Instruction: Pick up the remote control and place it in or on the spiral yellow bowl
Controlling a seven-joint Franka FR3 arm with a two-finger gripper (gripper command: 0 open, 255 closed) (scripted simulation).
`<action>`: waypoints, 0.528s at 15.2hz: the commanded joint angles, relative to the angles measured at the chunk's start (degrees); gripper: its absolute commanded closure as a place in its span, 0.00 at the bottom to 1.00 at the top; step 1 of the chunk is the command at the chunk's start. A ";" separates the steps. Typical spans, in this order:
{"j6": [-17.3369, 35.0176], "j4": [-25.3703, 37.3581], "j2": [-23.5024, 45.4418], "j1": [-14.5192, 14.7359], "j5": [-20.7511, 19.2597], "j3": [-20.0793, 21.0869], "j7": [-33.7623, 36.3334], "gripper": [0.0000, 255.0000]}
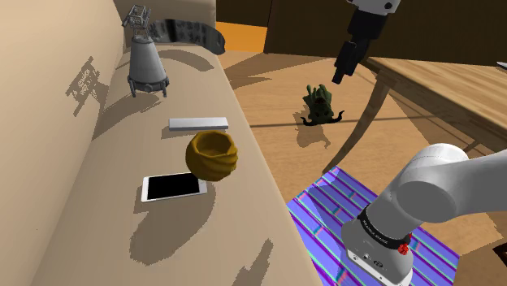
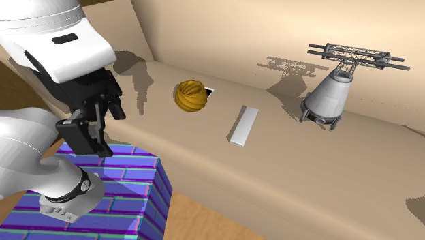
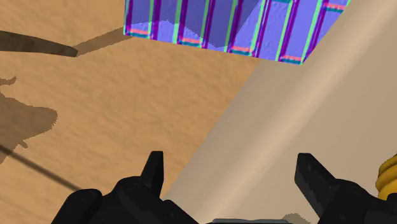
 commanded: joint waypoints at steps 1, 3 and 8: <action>0.00 0.00 0.00 0.00 0.00 0.00 0.00 0.00; 3.28 0.20 3.43 1.06 0.23 -0.01 -1.40 0.00; 10.79 1.87 12.50 3.62 0.93 0.16 -4.98 0.00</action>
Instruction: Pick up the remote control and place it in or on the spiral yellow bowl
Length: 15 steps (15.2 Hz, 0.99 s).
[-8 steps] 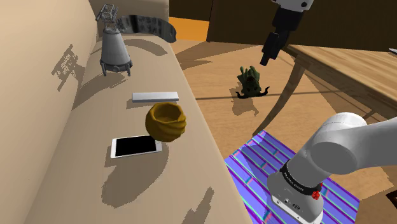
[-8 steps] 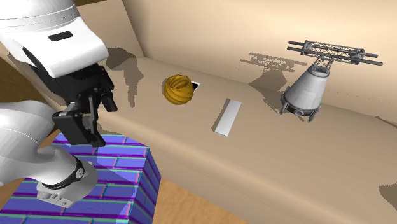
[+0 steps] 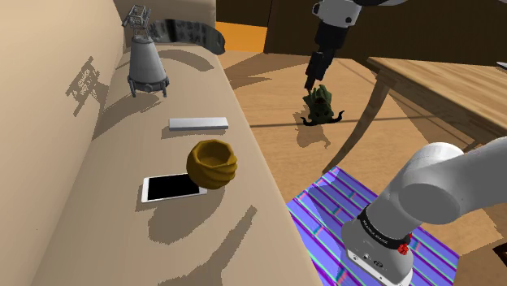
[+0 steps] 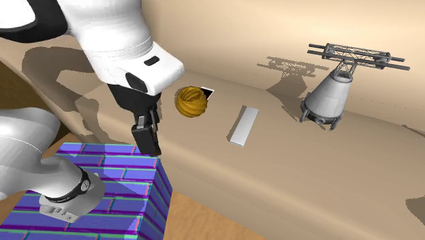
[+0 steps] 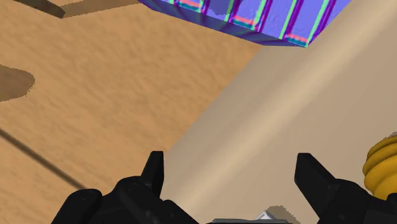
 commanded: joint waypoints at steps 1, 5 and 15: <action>2.58 1.33 3.74 0.85 0.14 -0.20 -1.93 0.00; 7.56 4.03 11.34 2.70 0.84 0.29 -4.84 0.00; 16.35 14.53 30.43 6.63 2.26 2.63 -11.74 0.00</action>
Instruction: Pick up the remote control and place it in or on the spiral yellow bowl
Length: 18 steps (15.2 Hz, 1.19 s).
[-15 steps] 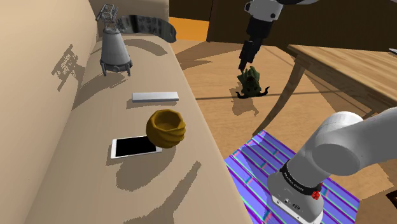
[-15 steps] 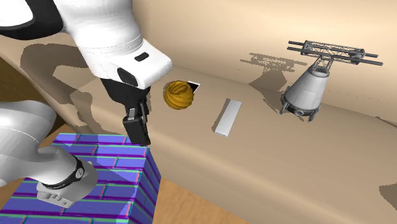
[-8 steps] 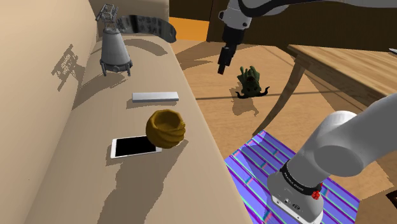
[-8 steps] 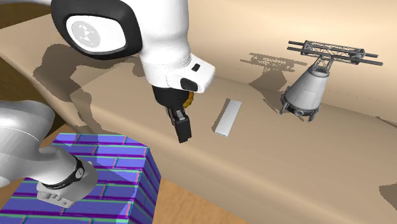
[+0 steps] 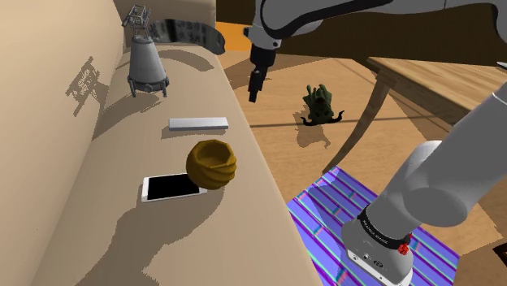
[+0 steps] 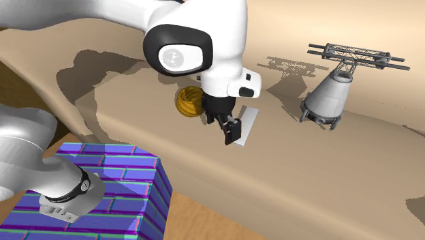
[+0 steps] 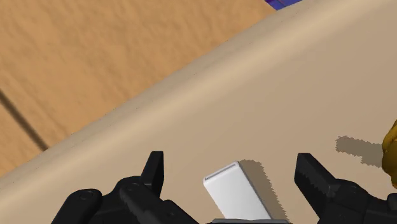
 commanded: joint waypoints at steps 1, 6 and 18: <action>1.30 2.68 3.93 0.78 0.17 0.70 -1.19 0.00; 3.50 9.94 13.30 2.49 0.10 2.41 -4.10 0.00; 5.59 26.25 31.65 6.25 -1.78 5.67 -8.71 0.00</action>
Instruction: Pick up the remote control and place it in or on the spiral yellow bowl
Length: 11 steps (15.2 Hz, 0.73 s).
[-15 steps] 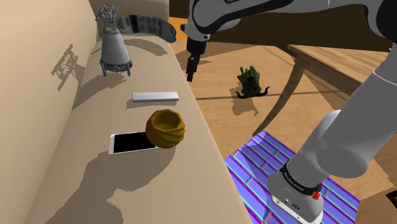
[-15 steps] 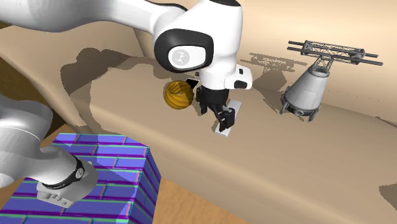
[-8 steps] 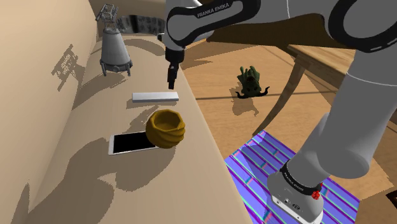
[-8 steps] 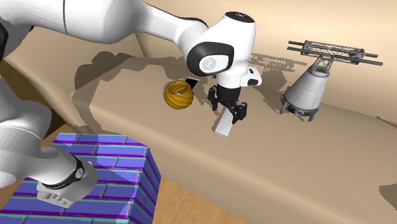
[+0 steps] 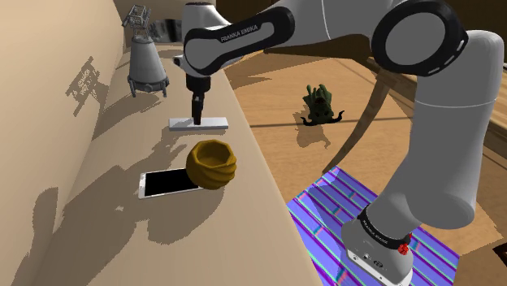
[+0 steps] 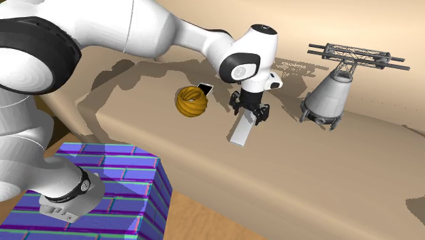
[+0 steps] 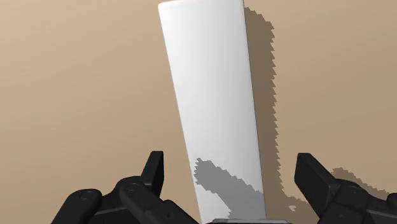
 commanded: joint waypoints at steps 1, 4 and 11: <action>1.09 -0.01 1.05 -0.02 -0.11 -0.03 -0.23 0.00; 2.92 -0.81 2.08 0.03 -0.23 -0.08 -0.16 0.00; 3.87 -1.18 2.66 0.06 -0.30 -0.12 -0.11 0.00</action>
